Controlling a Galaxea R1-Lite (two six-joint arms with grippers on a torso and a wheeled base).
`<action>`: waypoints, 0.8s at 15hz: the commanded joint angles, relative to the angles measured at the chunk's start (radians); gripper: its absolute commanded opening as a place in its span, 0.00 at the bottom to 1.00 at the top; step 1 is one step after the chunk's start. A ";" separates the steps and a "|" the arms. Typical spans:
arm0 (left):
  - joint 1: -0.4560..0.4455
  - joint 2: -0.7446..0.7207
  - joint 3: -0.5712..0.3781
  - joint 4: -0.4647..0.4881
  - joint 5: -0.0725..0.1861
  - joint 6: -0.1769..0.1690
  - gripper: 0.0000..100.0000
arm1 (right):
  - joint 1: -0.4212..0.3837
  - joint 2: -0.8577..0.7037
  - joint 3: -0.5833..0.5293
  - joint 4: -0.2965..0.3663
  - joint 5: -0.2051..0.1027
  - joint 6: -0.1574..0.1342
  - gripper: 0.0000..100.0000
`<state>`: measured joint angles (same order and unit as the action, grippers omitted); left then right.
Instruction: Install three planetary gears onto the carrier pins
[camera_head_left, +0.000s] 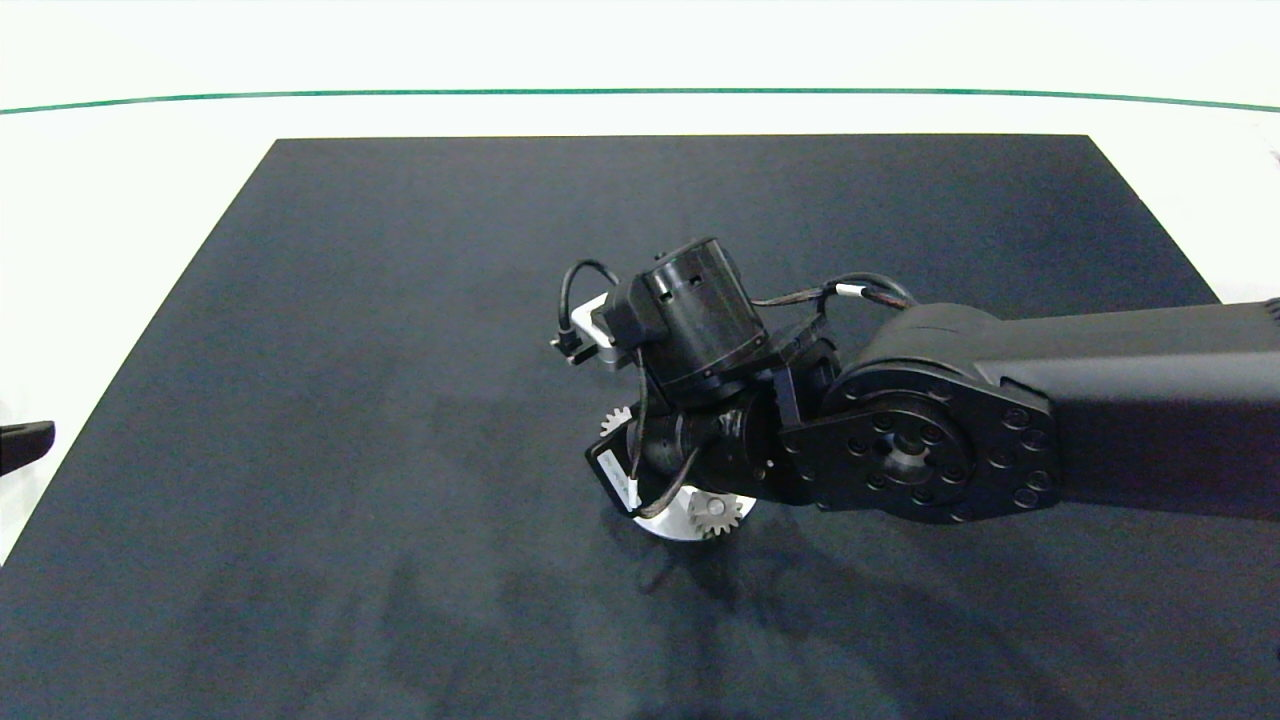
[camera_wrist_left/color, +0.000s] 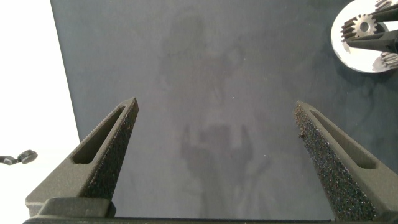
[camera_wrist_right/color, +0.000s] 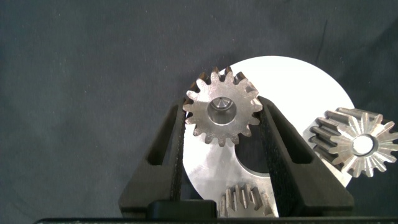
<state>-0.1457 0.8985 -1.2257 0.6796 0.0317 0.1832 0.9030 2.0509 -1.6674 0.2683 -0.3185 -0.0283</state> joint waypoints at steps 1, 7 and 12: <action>0.000 0.000 0.000 0.003 0.001 0.001 1.00 | -0.001 0.002 -0.002 0.002 -0.002 0.001 0.19; 0.000 0.000 0.000 0.003 0.001 0.001 1.00 | -0.001 0.002 -0.002 0.000 -0.002 0.001 1.00; -0.002 0.000 0.000 0.005 0.001 0.001 1.00 | -0.001 0.000 0.000 0.000 -0.002 0.002 1.00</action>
<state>-0.1470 0.8981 -1.2257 0.6802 0.0317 0.1832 0.9015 2.0504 -1.6679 0.2664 -0.3185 -0.0257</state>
